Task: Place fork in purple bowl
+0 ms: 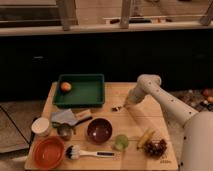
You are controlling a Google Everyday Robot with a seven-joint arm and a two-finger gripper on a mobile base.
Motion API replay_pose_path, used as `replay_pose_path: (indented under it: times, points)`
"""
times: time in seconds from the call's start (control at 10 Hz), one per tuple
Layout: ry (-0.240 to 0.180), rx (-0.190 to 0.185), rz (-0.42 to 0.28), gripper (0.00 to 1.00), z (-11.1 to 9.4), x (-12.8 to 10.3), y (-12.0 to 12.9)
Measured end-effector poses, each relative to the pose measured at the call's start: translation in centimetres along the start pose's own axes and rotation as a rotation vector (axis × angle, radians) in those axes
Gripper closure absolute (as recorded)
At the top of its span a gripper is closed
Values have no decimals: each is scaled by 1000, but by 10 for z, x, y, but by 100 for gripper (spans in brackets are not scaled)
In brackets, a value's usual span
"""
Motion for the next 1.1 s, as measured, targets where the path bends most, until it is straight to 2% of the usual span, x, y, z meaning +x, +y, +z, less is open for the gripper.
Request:
replay_pose_path:
  times: [0.8,0.9,1.1]
  points:
    - [0,0,0,99,0,0,0]
    - [0,0,0,93,0,0,0]
    - [0,0,0,70,0,0,0]
